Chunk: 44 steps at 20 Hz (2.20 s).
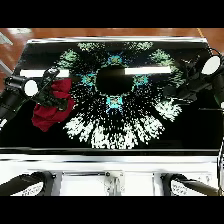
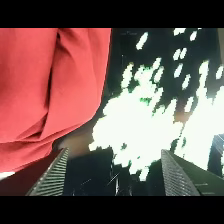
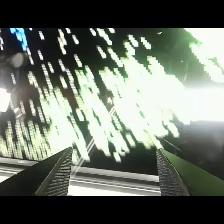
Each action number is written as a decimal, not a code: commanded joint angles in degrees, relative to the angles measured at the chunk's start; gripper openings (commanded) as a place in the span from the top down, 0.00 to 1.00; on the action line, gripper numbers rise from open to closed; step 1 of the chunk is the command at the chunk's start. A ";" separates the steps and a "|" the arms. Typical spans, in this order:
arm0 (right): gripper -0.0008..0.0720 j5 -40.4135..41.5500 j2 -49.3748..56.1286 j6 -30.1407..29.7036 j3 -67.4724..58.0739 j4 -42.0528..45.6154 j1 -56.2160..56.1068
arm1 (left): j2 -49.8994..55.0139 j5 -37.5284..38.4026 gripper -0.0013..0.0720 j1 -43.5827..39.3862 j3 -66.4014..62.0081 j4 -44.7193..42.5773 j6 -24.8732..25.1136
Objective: Fold the shirts.
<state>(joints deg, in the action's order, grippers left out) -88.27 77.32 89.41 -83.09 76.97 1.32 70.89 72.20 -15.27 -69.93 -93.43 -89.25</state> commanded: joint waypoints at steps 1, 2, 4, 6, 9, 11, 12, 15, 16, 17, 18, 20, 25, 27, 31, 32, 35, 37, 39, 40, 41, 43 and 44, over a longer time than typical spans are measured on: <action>0.11 -0.02 -0.04 0.02 0.00 0.00 -0.07 | -0.04 0.00 0.04 0.00 0.02 0.00 0.00; 0.11 -0.02 -0.04 0.02 0.00 0.00 -0.07 | -0.04 0.00 0.04 0.00 0.02 0.00 0.00; 0.11 -0.04 -0.04 0.02 0.00 0.00 -0.07 | -0.04 0.00 0.04 0.00 0.02 0.00 0.00; 0.11 -0.04 -0.04 0.02 0.00 0.00 -0.07 | -0.04 0.00 0.04 0.00 0.02 0.00 0.00; 0.11 -0.02 -0.04 0.02 0.00 0.00 -0.07 | -0.04 0.00 0.04 0.00 0.02 0.00 0.00; 0.11 -0.02 -0.04 0.02 0.00 0.00 -0.07 | -0.04 0.00 0.04 0.00 0.02 0.00 0.00; 0.11 -0.04 -0.04 0.02 0.00 0.00 -0.07 | -0.04 0.00 0.04 0.00 0.02 0.00 0.00; 0.11 -0.02 -0.04 0.00 0.00 0.00 -0.07 | -0.04 -0.02 0.04 0.00 0.02 0.00 0.00; 0.11 -0.02 -0.04 -0.02 0.00 0.00 -0.07 | -0.04 -0.20 0.04 -0.02 0.02 0.28 0.00; 0.11 0.00 -0.04 0.00 0.00 0.00 -0.07 | 0.02 -1.03 0.04 -0.02 0.02 0.94 -0.02; 0.11 0.04 -0.04 -0.02 0.00 0.00 -0.07 | 0.13 -2.67 0.04 -0.04 0.04 1.07 0.00; 0.11 2.84 -0.04 -0.04 0.00 -0.04 -0.07 | 0.52 -6.23 0.04 -0.07 0.07 2.03 -0.04; 0.11 8.83 -0.04 -0.04 0.00 -0.02 -0.07 | 3.17 -6.14 0.04 0.00 0.09 4.17 -0.39; 0.11 10.27 -0.04 -0.04 0.00 -0.11 -0.07 | 5.38 -7.19 0.12 0.85 -0.26 -4.11 -5.29; 0.11 11.08 -0.02 -0.07 0.00 -0.17 -0.07 | 15.34 -1.70 0.06 12.46 -7.82 -6.05 -9.20; 0.11 11.32 -0.02 -0.07 0.00 -0.17 -0.07 | 17.51 -2.12 0.06 15.47 -9.62 -3.41 -8.87; 0.11 12.81 0.02 -0.07 0.00 -0.17 -0.07 | 23.10 -2.75 0.01 21.29 -12.35 4.59 -5.53; 0.11 13.38 0.02 -0.07 0.02 -0.17 -0.07 | 25.92 -3.63 0.01 23.30 -12.52 4.35 -5.27; 0.11 13.35 0.02 -0.07 0.02 -0.17 -0.07 | 27.91 -4.55 0.01 24.57 -12.52 4.39 -5.29; 0.11 13.46 0.02 -0.07 0.00 -0.15 -0.07 | 28.72 -4.59 0.01 24.65 -12.52 4.44 -5.16; 0.11 13.88 0.02 -0.07 0.00 -0.15 -0.07 | 29.46 -4.68 0.02 24.59 -12.52 4.66 -3.69; 0.11 14.82 0.02 -0.07 0.00 -0.17 -0.07 | 29.88 -4.52 0.60 24.39 -12.55 5.05 -1.77; 0.11 15.06 0.02 -0.04 0.00 -0.20 -0.07 | 29.51 -4.04 0.83 24.39 -12.57 5.42 -1.33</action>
<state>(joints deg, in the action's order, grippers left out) -74.35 77.32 89.34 -83.09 76.82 1.32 99.37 67.85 8.54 -82.28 -88.90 -92.73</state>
